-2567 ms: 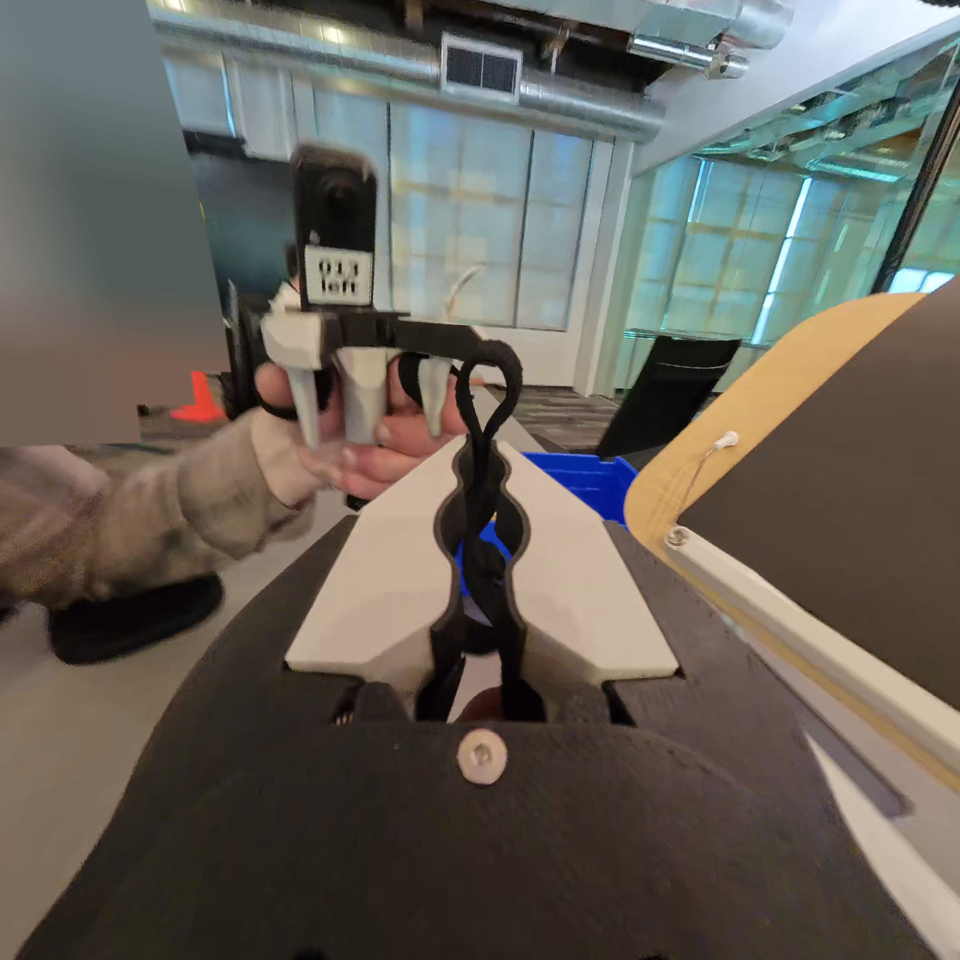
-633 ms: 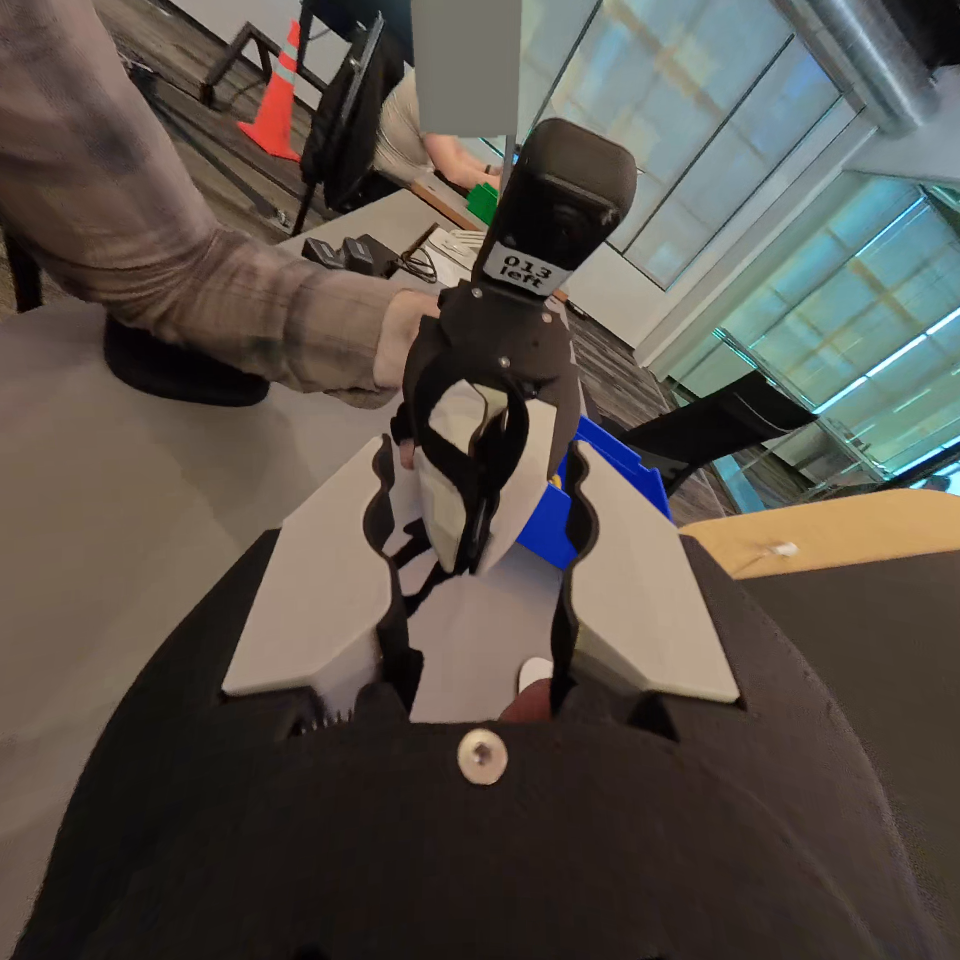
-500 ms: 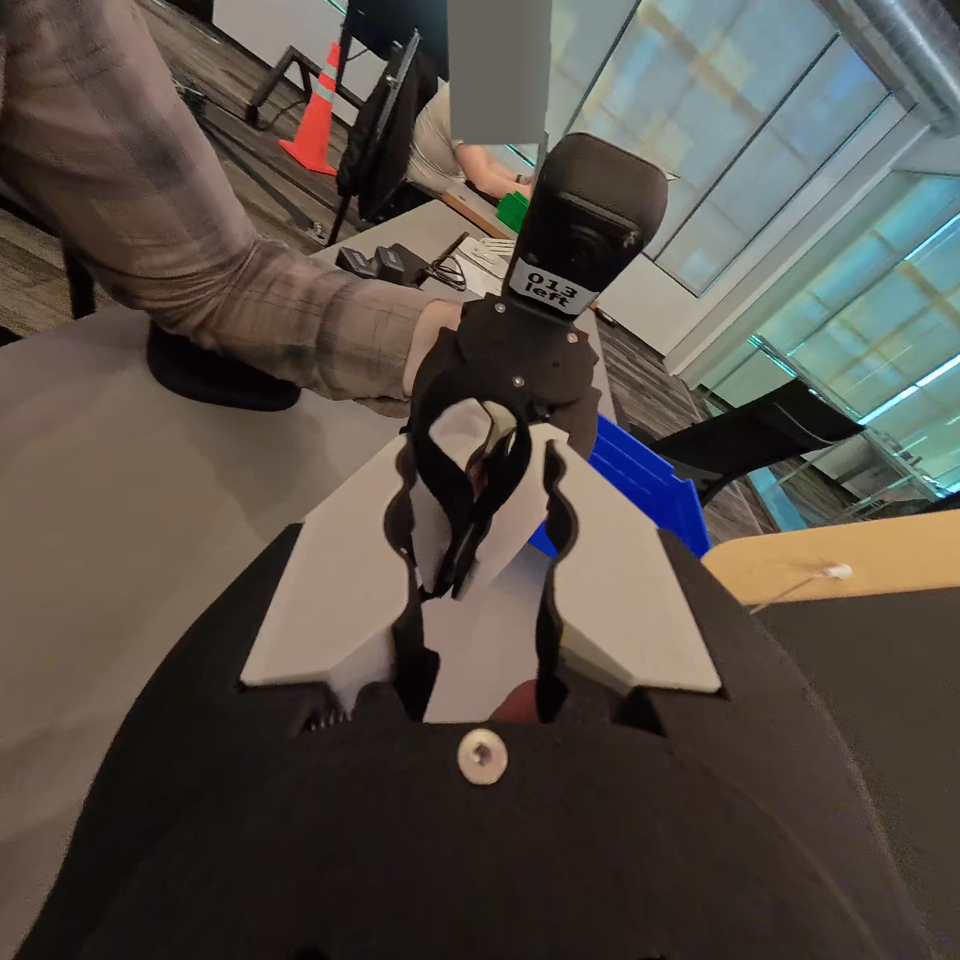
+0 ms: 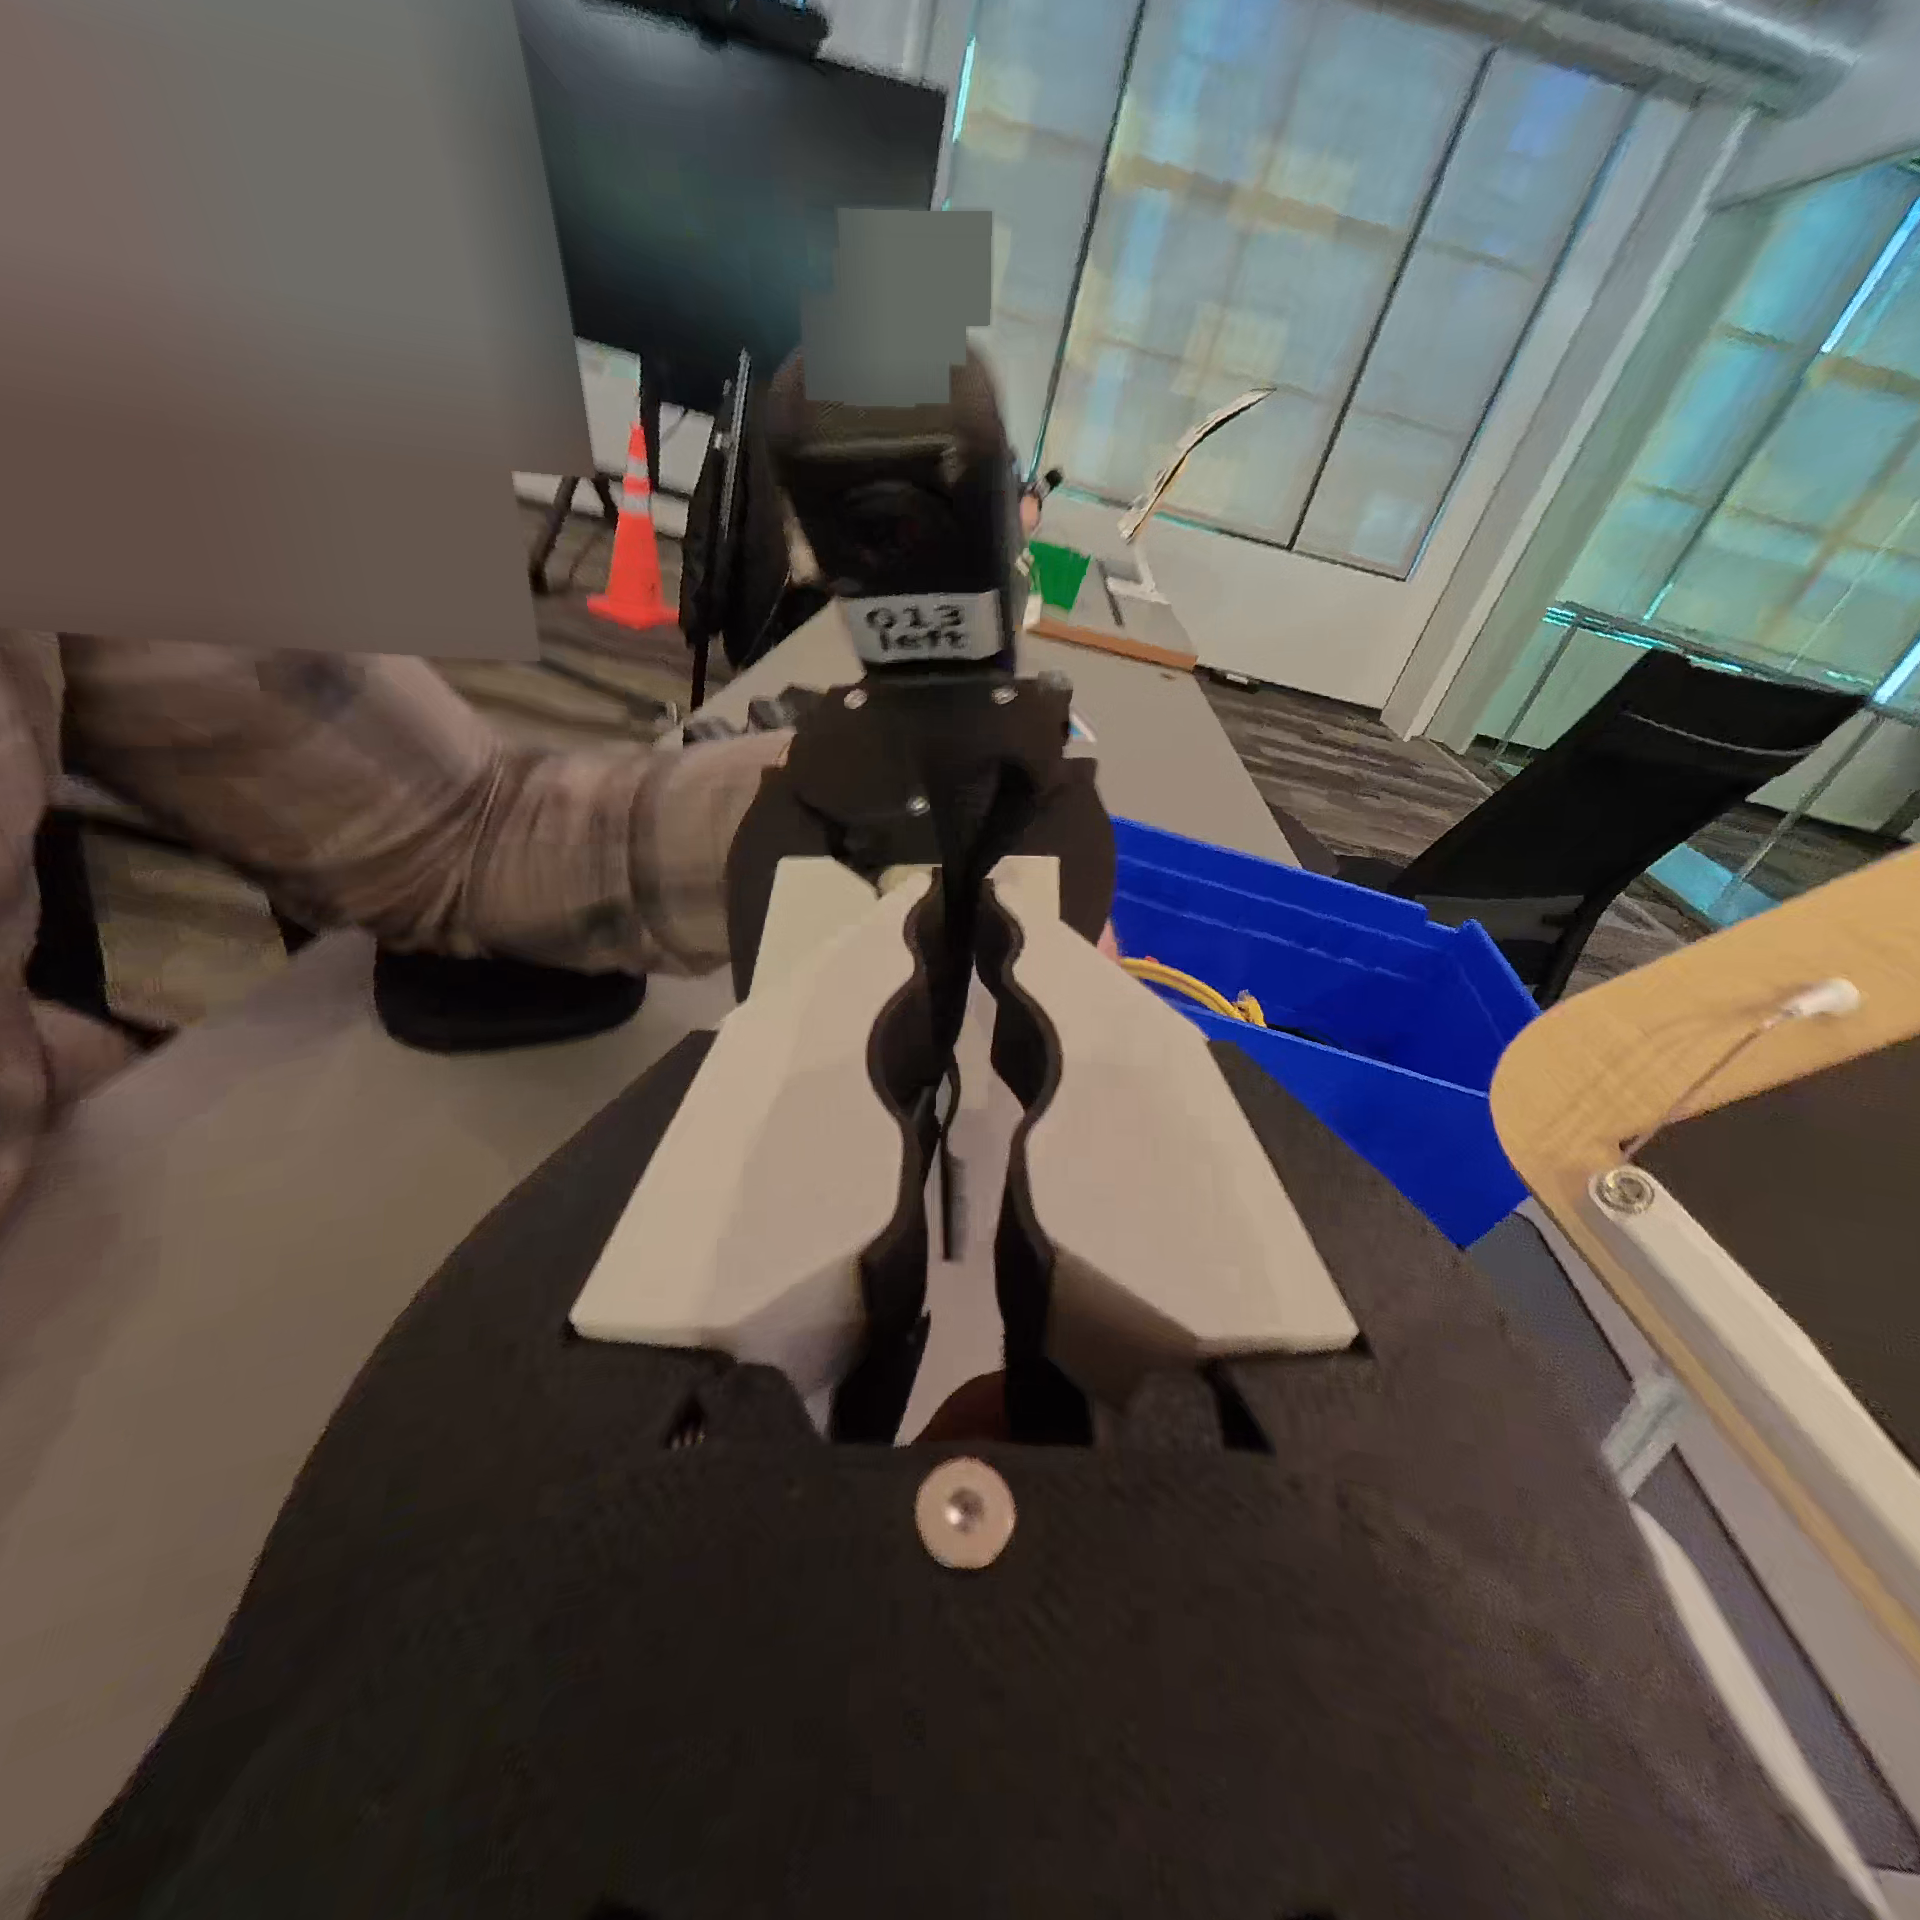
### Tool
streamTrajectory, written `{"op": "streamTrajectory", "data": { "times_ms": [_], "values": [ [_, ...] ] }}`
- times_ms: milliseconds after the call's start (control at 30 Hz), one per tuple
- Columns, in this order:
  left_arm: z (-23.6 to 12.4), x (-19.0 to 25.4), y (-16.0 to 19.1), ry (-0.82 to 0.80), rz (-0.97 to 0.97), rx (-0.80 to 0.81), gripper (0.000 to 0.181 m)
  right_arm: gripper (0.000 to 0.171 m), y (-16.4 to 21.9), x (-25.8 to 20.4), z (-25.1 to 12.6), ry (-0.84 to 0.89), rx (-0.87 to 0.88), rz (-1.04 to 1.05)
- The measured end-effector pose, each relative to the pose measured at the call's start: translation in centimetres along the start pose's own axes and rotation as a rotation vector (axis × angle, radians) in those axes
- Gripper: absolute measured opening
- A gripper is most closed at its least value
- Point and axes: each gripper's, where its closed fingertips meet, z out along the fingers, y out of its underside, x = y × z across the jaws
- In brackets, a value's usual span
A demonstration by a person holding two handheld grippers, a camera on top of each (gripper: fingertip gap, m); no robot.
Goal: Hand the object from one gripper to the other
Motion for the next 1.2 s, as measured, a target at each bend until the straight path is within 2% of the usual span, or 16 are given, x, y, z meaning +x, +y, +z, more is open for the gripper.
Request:
{"op": "streamTrajectory", "data": {
  "times_ms": [100,167,300,367,567,633,767,867,933,1133,1200],
  "values": [
    [-0.8,-2.0,-0.6,-0.126,0.008,0.022,0.061,0.000,-1.1,2.1,-1.3,0.076,0.071,0.079],
    [-1.8,-3.7,-1.3,-0.224,-0.004,0.053,0.072,0.000,-1.5,3.9,-2.4,0.157,0.107,0.119],
    [-4.0,-6.6,-2.9,-0.424,0.016,0.117,0.076,0.001,-2.3,7.0,-4.4,0.312,0.195,0.177],
    [-4.2,-7.0,-3.1,-0.483,0.042,0.097,0.078,0.000,-2.4,8.1,-5.0,0.387,0.223,0.187],
    [-2.1,-8.5,-1.6,-0.633,0.083,-0.028,0.093,0.001,-3.5,10.8,-8.2,0.604,0.415,0.260],
    [-1.4,-9.4,-1.4,-0.707,0.049,-0.006,0.091,0.001,-3.7,11.1,-8.9,0.626,0.490,0.296],
    [-1.5,-10.8,-0.8,-0.889,0.121,-0.012,0.073,0.002,-3.8,10.8,-8.8,0.606,0.596,0.377],
    [-1.4,-10.9,-0.3,-0.926,0.179,-0.036,0.044,0.000,-3.8,10.6,-8.6,0.589,0.630,0.413],
    [-1.8,-11.0,-0.8,-0.942,0.184,0.014,0.024,0.001,-3.7,10.7,-8.6,0.588,0.627,0.410],
    [-2.6,-11.3,-0.9,-0.934,0.218,-0.024,0.019,0.003,-2.9,11.2,-8.7,0.583,0.607,0.437],
    [-3.1,-11.6,-0.8,-0.941,0.208,-0.039,0.018,0.027,-2.4,11.7,-8.7,0.592,0.558,0.425]
  ]
}}
